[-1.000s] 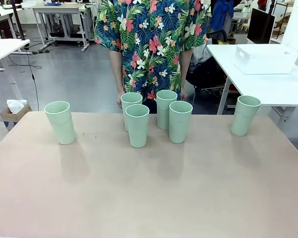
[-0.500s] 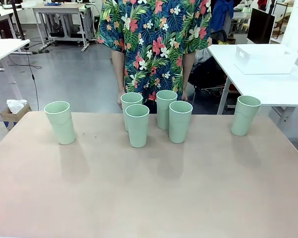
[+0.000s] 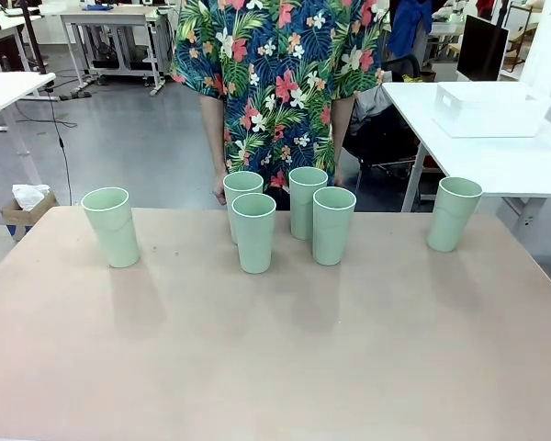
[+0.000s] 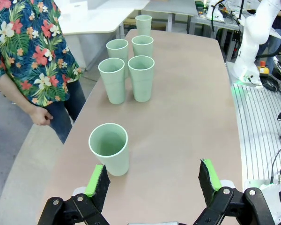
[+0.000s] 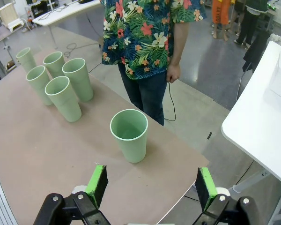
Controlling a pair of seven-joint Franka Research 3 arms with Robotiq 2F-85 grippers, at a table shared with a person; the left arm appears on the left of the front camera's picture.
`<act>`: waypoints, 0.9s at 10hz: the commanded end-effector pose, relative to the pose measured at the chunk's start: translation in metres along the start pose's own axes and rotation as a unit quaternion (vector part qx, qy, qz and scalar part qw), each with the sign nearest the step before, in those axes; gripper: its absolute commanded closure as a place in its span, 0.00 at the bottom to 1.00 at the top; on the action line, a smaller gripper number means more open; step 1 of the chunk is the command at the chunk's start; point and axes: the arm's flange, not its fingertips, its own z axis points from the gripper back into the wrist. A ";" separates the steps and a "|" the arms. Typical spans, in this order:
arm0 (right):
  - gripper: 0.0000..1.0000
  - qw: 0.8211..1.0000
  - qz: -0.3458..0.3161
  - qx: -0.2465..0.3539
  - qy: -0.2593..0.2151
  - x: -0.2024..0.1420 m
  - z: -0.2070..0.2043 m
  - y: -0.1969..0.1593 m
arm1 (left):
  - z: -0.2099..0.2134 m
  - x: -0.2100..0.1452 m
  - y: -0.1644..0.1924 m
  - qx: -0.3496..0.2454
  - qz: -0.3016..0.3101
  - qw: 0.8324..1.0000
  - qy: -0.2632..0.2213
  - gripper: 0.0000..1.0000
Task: Stack the cups and store them in the basket.
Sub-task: Pick up two Reusable plastic cups , one in each hand.
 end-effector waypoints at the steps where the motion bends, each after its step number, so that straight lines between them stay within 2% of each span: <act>1: 0.00 1.000 0.007 0.002 -0.012 0.000 -0.002 -0.001 | 0.001 0.001 -0.001 0.000 -0.002 1.000 -0.003 0.00; 9: 0.00 1.000 0.007 0.002 -0.012 0.000 -0.002 -0.001 | 0.001 0.001 -0.001 0.000 -0.002 1.000 -0.003 0.00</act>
